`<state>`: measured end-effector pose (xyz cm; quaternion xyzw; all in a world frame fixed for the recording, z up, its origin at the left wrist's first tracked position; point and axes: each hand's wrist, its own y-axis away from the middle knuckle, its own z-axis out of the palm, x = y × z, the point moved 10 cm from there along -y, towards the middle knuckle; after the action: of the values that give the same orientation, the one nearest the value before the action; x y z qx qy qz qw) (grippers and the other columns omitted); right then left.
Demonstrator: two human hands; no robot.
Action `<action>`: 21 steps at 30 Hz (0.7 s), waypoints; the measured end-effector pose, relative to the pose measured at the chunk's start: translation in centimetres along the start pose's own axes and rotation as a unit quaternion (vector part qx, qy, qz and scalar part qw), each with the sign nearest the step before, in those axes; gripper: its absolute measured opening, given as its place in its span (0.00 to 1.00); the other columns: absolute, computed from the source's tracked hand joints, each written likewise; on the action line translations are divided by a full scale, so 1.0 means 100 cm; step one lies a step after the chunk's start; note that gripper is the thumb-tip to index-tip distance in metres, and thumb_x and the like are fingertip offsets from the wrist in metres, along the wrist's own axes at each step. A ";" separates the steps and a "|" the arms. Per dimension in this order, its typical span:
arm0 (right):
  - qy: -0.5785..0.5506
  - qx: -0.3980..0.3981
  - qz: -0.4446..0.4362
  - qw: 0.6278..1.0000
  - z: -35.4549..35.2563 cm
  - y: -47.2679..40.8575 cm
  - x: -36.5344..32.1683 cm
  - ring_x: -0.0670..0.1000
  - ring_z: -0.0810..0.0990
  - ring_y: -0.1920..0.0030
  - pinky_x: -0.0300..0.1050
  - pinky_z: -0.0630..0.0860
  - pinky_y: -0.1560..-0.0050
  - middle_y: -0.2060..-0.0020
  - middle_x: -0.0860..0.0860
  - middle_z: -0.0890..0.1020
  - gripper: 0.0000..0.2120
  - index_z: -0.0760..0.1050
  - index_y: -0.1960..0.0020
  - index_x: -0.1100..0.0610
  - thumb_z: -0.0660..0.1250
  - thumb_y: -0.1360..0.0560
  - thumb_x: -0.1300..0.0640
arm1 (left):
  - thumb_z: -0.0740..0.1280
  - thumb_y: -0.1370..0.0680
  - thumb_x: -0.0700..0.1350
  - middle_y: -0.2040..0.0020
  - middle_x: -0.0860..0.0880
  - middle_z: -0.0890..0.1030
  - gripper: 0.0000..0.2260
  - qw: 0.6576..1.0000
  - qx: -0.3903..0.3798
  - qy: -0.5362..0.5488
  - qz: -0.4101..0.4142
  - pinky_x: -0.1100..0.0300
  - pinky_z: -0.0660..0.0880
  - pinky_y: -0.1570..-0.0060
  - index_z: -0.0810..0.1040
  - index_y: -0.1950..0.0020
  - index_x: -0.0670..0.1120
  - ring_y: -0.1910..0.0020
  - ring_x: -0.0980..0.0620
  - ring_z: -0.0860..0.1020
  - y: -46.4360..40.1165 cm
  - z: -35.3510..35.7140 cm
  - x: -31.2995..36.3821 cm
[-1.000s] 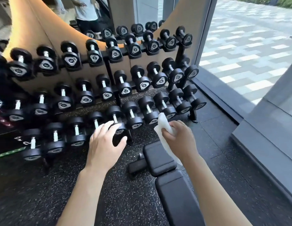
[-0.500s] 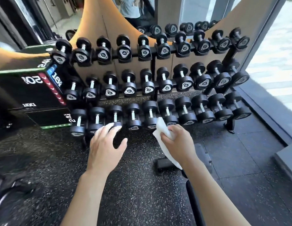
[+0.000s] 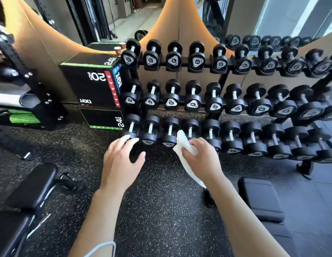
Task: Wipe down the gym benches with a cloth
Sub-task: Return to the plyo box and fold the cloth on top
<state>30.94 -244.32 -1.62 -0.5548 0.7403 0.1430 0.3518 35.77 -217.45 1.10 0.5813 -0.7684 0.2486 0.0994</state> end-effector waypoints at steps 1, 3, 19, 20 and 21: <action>0.000 -0.004 -0.011 1.000 0.009 -0.004 -0.013 0.41 0.76 0.63 0.39 0.66 0.66 0.59 0.41 0.77 0.08 0.73 0.60 0.41 0.70 0.24 0.45 | 0.69 0.20 0.56 0.24 0.50 0.74 0.23 1.000 0.007 0.001 -0.007 0.42 0.69 0.26 0.76 0.26 0.51 0.24 0.47 0.67 0.001 -0.008 -0.012; 0.001 -0.015 -0.032 0.999 0.025 -0.014 -0.039 0.41 0.76 0.62 0.39 0.66 0.66 0.59 0.41 0.76 0.07 0.73 0.59 0.41 0.69 0.24 0.44 | 0.68 0.20 0.57 0.24 0.50 0.73 0.23 0.999 0.021 0.006 -0.024 0.42 0.68 0.26 0.76 0.27 0.51 0.24 0.47 0.67 0.003 -0.023 -0.036; -0.021 -0.083 -0.140 0.986 0.151 -0.106 -0.142 0.46 0.70 0.68 0.36 0.62 0.69 0.64 0.47 0.71 0.22 0.60 0.66 0.49 0.68 0.20 0.47 | 0.67 0.20 0.58 0.24 0.53 0.72 0.22 0.984 0.091 -0.032 -0.148 0.43 0.67 0.25 0.76 0.27 0.54 0.24 0.49 0.66 -0.023 -0.063 -0.169; -0.020 -0.089 -0.146 0.985 0.158 -0.117 -0.144 0.46 0.71 0.68 0.36 0.62 0.69 0.63 0.47 0.71 0.22 0.61 0.66 0.49 0.68 0.20 0.46 | 0.68 0.20 0.58 0.24 0.53 0.72 0.22 0.983 0.093 -0.035 -0.152 0.44 0.67 0.24 0.76 0.27 0.54 0.24 0.48 0.66 -0.031 -0.062 -0.174; -0.017 -0.096 -0.150 0.984 0.167 -0.130 -0.146 0.47 0.72 0.67 0.38 0.65 0.68 0.63 0.48 0.72 0.21 0.62 0.65 0.50 0.68 0.20 0.46 | 0.68 0.20 0.58 0.24 0.53 0.72 0.22 0.982 0.095 -0.039 -0.155 0.43 0.67 0.24 0.76 0.27 0.54 0.24 0.49 0.66 -0.042 -0.059 -0.180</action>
<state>50.96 -228.24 -1.27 -0.6885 0.6252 0.1679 0.3269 44.42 -200.21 -0.66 0.7096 -0.6448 0.2795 0.0509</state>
